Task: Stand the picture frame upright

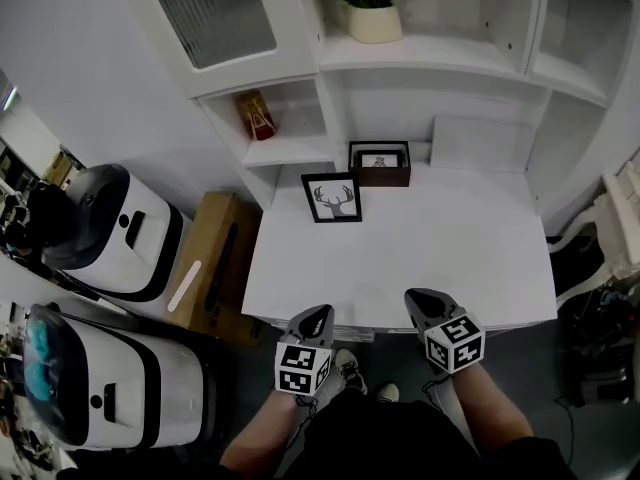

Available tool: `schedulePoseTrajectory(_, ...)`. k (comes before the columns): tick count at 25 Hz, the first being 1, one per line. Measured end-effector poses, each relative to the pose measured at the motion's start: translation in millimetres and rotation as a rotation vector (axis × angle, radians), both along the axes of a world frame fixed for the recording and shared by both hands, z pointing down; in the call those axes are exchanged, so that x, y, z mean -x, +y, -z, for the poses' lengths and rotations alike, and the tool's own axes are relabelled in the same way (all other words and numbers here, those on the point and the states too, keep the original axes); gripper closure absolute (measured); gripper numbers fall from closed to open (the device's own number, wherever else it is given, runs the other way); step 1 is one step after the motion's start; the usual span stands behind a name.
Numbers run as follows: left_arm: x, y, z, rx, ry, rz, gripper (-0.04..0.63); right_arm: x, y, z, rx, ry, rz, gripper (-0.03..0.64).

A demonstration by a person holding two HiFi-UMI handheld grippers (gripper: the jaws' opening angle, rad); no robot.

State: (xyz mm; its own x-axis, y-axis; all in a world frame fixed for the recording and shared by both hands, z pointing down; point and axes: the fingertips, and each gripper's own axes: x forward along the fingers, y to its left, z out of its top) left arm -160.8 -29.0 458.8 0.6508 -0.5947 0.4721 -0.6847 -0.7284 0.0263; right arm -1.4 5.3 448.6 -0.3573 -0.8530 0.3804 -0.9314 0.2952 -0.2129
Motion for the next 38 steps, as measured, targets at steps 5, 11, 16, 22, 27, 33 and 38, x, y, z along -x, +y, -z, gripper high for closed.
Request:
schedulePoseTrajectory(5, 5, 32, -3, 0.022, -0.003, 0.007, 0.589, 4, 28, -1, 0.008, -0.008, 0.002, 0.612)
schedulePoseTrajectory(11, 11, 54, -5, 0.036, 0.005, 0.001, 0.589, 12, 47, -5, 0.018, -0.017, -0.024, 0.613)
schedulePoseTrajectory(16, 27, 60, -2, 0.04, 0.02, -0.007, 0.589, 30, 55, -5, 0.02, -0.019, -0.061, 0.614)
schedulePoseTrajectory(22, 58, 64, -6, 0.054, 0.022, -0.072, 0.589, 71, 57, -9, 0.032, -0.029, -0.111, 0.614)
schedulePoseTrajectory(27, 95, 57, -8, 0.062, 0.031, -0.12, 0.589, 112, 61, -11, 0.047, -0.034, -0.169, 0.614)
schedulePoseTrajectory(33, 134, 50, -13, 0.081, 0.052, -0.159, 0.589, 150, 69, -8, 0.047, -0.008, -0.23, 0.614)
schedulePoseTrajectory(38, 152, 48, -13, 0.089, 0.073, -0.194, 0.589, 174, 78, -10, 0.053, -0.001, -0.273, 0.614)
